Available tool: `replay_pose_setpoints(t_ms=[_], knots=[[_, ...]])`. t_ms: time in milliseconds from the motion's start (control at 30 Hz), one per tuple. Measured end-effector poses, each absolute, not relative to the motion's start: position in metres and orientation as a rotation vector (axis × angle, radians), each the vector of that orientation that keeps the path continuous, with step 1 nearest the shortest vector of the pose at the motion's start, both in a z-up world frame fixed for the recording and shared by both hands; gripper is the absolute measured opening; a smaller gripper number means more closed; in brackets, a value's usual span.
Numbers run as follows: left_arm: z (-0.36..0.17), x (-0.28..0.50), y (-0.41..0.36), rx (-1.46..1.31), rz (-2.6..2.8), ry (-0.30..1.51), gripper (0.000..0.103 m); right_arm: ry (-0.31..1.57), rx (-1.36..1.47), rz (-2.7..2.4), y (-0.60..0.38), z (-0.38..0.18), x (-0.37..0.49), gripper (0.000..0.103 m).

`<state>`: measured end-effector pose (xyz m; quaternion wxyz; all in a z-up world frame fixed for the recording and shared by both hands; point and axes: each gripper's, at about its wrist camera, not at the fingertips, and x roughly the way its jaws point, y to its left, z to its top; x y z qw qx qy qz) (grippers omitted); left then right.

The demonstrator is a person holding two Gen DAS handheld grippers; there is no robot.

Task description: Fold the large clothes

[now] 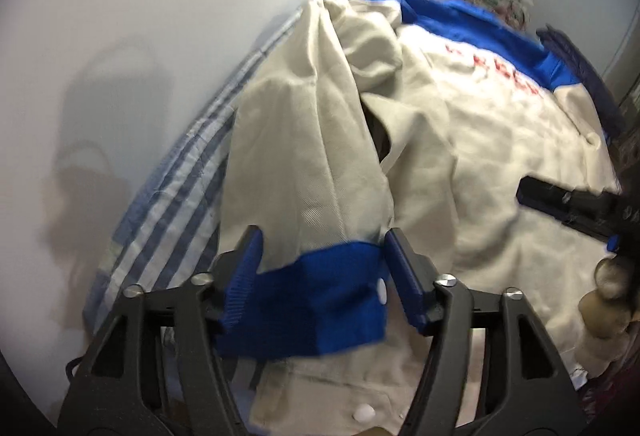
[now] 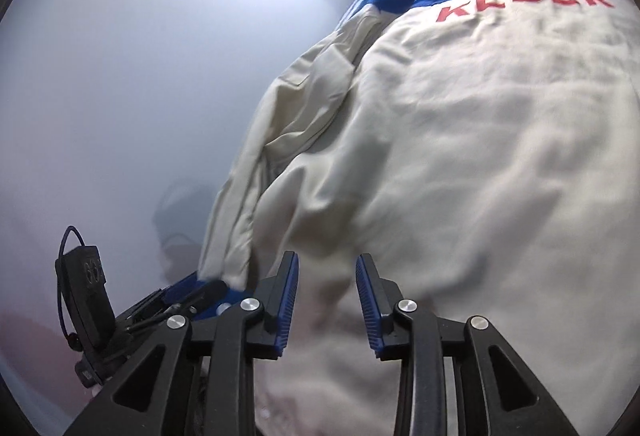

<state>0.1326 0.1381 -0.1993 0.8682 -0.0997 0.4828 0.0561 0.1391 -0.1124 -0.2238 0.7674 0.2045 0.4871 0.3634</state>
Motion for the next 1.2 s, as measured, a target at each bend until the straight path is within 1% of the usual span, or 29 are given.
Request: replay_pose_setpoints(t_ms=[33, 67, 100, 233, 367, 467, 500, 600, 667, 733, 800, 867, 967, 1000, 1033, 1067, 1200], knots=[[-0.204, 0.136, 0.141, -0.218, 0.107, 1.021, 0.012, 1.057, 0.442, 0.792, -0.111, -0.223, 0.14, 0.032], [-0.206, 0.137, 0.145, -0.234, 0.1, 1.017, 0.011, 1.055, 0.439, 0.794, -0.107, -0.223, 0.144, 0.031], [-0.204, 0.137, 0.149, -0.248, 0.093, 0.999, 0.008, 1.053, 0.435, 0.797, -0.102, -0.223, 0.148, 0.031], [-0.162, 0.121, 0.161, -0.266, 0.079, 0.877, 0.007, 1.064, 0.438, 0.823, -0.084, -0.233, 0.165, 0.031], [-0.103, 0.1, 0.163, -0.185, 0.04, 0.755, 0.006, 1.119, 0.429, 0.835, -0.048, -0.254, 0.184, 0.031], [-0.079, 0.088, 0.163, -0.13, 0.026, 0.711, 0.006, 1.183, 0.416, 0.836, -0.025, -0.274, 0.196, 0.032], [-0.073, 0.084, 0.164, -0.123, 0.021, 0.703, 0.006, 1.174, 0.42, 0.838, -0.024, -0.274, 0.197, 0.032], [-0.068, 0.075, 0.166, -0.129, 0.002, 0.69, 0.006, 1.188, 0.408, 0.874, -0.035, -0.262, 0.198, 0.032], [-0.069, 0.069, 0.163, -0.121, -0.023, 0.69, 0.006, 1.134, 0.393, 0.871, -0.058, -0.242, 0.2, 0.033], [-0.071, 0.064, 0.157, -0.096, -0.041, 0.694, 0.006, 1.095, 0.429, 0.852, -0.082, -0.223, 0.211, 0.043], [-0.076, 0.058, 0.15, -0.077, -0.06, 0.699, 0.006, 1.063, 0.484, 0.828, -0.099, -0.205, 0.229, 0.05], [-0.079, 0.054, 0.142, -0.06, -0.077, 0.702, 0.006, 1.034, 0.512, 0.819, -0.105, -0.186, 0.248, 0.05], [-0.085, 0.048, 0.134, -0.045, -0.096, 0.711, 0.006, 1.004, 0.507, 0.831, -0.089, -0.159, 0.271, 0.051], [-0.088, 0.046, 0.13, -0.036, -0.101, 0.718, 0.006, 1.003, 0.504, 0.842, -0.083, -0.153, 0.28, 0.055], [-0.091, 0.045, 0.126, -0.024, -0.109, 0.727, 0.006, 1.004, 0.501, 0.843, -0.075, -0.148, 0.29, 0.062], [-0.095, 0.043, 0.121, -0.006, -0.12, 0.739, 0.006, 1.005, 0.498, 0.839, -0.067, -0.144, 0.298, 0.064], [-0.106, 0.035, 0.101, 0.06, -0.155, 0.765, 0.006, 1.033, 0.449, 0.819, -0.029, -0.138, 0.314, 0.064]])
